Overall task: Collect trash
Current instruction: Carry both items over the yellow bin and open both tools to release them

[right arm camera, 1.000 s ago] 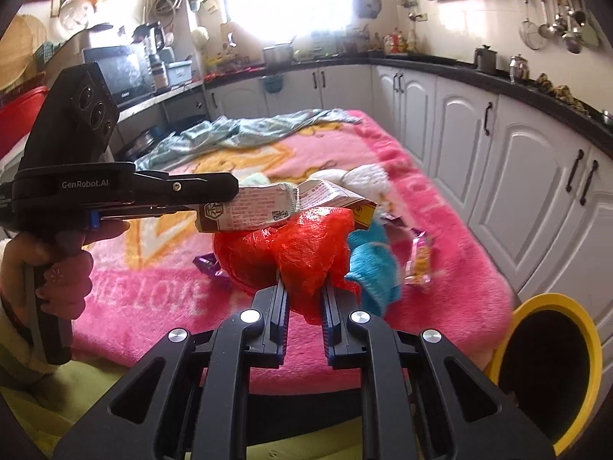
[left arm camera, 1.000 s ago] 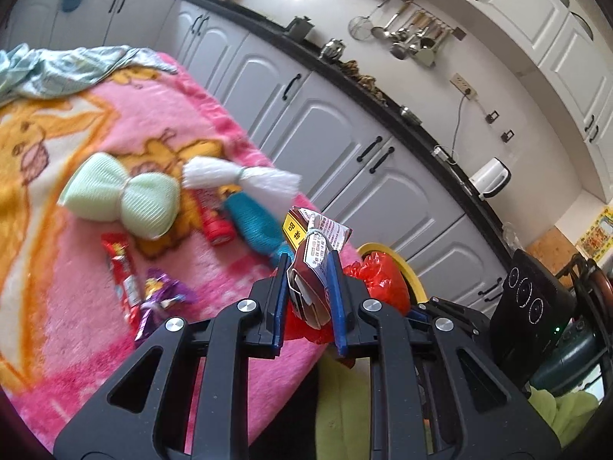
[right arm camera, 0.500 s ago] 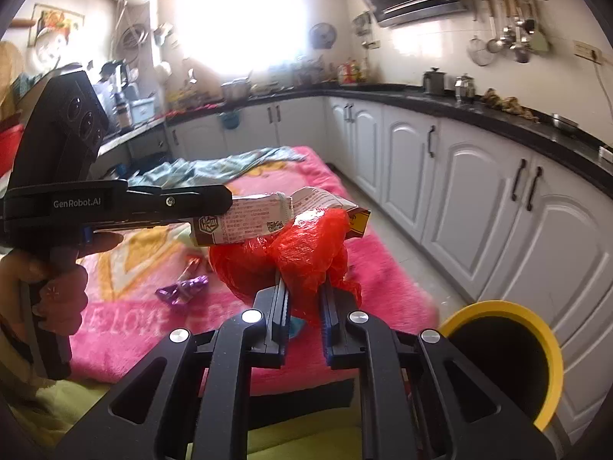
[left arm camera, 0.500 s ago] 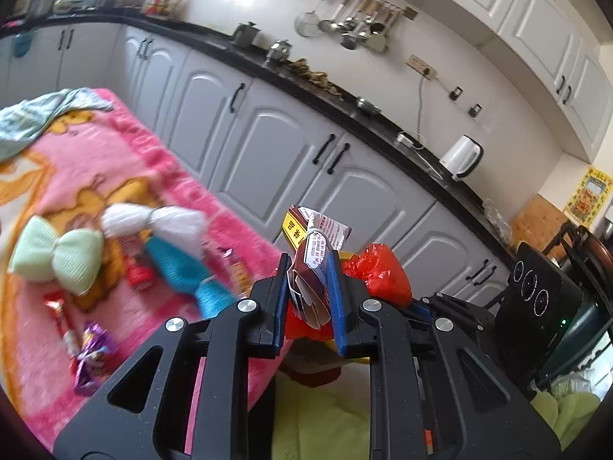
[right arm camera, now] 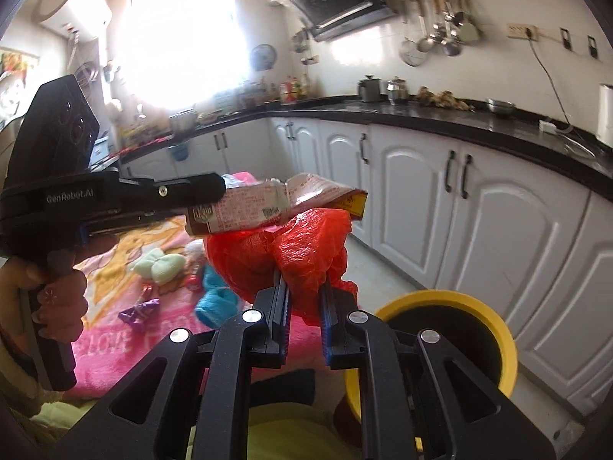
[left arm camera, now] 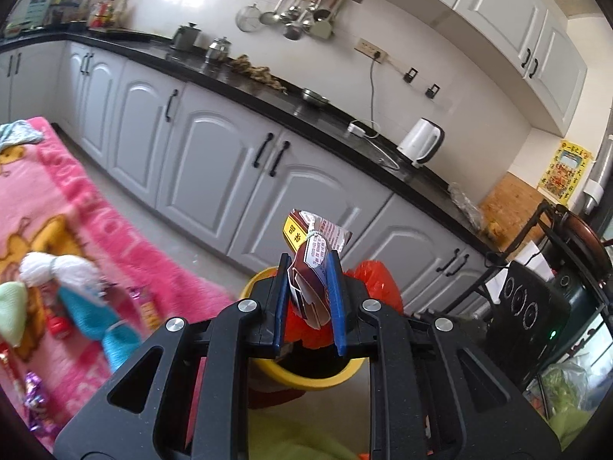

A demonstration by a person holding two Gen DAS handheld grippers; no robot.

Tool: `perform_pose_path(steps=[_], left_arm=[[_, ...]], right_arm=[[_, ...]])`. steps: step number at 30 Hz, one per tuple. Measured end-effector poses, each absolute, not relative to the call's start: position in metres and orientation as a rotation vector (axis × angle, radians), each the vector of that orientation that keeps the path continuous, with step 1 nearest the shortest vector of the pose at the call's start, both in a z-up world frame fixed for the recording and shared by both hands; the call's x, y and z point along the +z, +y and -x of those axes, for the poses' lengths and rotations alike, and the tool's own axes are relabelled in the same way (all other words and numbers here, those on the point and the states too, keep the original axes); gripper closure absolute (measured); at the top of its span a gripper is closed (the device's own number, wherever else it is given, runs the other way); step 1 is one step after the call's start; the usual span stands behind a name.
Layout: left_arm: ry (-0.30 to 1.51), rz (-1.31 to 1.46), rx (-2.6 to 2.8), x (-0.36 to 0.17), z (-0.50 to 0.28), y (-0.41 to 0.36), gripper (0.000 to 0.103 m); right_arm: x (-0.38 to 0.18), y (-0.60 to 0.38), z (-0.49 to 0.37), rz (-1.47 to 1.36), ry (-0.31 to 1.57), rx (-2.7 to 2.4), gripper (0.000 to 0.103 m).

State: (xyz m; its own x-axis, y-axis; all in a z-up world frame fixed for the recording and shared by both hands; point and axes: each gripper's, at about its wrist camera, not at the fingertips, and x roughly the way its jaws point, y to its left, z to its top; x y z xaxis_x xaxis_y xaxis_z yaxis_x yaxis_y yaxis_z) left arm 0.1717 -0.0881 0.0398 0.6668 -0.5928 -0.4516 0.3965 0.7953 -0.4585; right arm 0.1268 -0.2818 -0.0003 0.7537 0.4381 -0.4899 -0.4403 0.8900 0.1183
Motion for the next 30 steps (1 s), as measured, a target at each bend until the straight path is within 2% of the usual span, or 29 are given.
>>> perform_pose_path(steps=[15, 30], left_arm=[[0.661, 0.326, -0.68, 0.036, -0.208, -0.154, 0.09], [0.71, 0.322, -0.704, 0.01, -0.237, -0.182, 0.091]], right_arm=[[-0.026, -0.344, -0.131, -0.061, 0.588, 0.341, 0.091], [-0.065, -0.394, -0.147, -0.152, 0.693, 0.222, 0.094]])
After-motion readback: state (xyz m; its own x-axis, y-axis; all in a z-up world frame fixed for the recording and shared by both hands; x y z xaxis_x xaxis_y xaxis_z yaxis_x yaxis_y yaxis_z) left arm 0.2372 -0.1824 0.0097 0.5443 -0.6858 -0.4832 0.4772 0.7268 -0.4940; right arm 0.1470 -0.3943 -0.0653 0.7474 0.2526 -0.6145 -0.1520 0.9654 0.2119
